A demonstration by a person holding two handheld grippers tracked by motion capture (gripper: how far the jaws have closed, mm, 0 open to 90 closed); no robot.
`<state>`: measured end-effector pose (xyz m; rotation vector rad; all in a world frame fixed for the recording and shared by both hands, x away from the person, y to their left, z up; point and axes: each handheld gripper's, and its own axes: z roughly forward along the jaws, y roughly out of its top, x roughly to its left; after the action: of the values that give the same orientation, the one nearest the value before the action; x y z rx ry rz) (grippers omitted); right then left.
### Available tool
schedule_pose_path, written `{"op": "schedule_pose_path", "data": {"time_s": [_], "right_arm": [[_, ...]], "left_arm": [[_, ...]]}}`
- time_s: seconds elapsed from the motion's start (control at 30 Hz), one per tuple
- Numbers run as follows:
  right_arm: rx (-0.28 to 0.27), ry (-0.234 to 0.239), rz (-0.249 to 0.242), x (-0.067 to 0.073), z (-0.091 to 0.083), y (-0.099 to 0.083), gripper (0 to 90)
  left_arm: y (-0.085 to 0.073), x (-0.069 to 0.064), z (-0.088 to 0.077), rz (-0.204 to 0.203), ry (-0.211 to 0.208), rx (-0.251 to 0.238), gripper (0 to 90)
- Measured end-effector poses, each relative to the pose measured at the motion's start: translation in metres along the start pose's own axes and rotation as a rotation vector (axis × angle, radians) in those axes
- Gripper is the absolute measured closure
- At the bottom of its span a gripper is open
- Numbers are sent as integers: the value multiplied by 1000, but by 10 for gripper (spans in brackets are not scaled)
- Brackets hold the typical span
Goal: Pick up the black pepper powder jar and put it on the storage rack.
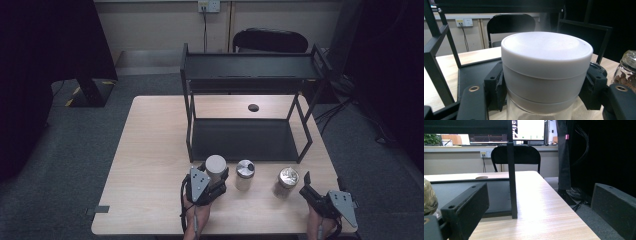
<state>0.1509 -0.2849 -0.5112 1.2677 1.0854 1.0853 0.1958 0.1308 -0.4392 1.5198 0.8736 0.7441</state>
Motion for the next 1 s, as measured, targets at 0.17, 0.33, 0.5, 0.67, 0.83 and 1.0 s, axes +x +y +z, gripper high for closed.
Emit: {"op": "schedule_pose_path", "data": {"time_s": [0.17, 0.33, 0.5, 0.67, 0.83, 1.0], "right_arm": [[-1, -3, 1, 1, 0, 0, 5], [-1, -3, 0, 1, 0, 0, 7], [-2, -1, -1, 1, 0, 0, 7], [-2, -2, 0, 1, 0, 0, 7], [-2, -1, -1, 1, 0, 0, 7], [-2, -2, 1, 1, -1, 0, 7]], "left_arm": [[4, 1, 1, 6, -2, 2, 342], [7, 3, 5, 3, 1, 9, 342], [11, 4, 8, 2, 5, 12, 342], [14, 3, 11, 15, 5, 10, 343], [15, 4, 13, 13, 8, 3, 343], [20, 4, 15, 25, 8, -1, 343]]}}
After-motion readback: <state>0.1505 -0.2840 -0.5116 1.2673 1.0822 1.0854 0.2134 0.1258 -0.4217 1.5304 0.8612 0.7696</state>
